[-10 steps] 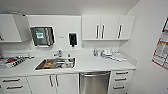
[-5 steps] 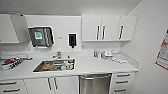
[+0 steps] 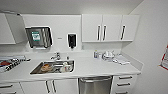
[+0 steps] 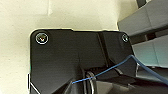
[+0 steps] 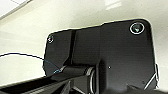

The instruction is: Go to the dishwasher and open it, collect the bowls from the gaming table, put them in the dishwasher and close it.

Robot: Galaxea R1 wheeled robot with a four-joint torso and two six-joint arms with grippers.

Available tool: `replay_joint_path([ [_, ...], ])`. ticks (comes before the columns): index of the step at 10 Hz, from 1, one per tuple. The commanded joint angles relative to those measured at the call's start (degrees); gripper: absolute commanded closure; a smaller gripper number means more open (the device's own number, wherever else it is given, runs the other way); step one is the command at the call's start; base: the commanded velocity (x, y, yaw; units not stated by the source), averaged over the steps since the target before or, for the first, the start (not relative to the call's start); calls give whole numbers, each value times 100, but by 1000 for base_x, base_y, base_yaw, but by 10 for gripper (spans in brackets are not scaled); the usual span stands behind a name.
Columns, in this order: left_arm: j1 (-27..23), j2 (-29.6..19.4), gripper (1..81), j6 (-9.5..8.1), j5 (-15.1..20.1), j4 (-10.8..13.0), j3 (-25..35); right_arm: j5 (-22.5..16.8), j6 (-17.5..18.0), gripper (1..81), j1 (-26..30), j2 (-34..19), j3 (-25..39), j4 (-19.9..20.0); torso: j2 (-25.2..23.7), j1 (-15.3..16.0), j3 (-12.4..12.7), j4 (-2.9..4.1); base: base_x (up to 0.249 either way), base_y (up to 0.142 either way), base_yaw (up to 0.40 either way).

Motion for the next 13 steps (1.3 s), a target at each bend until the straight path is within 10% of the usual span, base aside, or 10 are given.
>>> replay_joint_path([
  [1,-322,-64,10,24,269,33,51,-270,-18,10,304,-96,57,24,0,1,0,0,122,61,0],
  [13,-331,-55,10,24,269,51,51,-270,-18,10,294,-96,31,41,0,1,0,0,124,35,0],
])
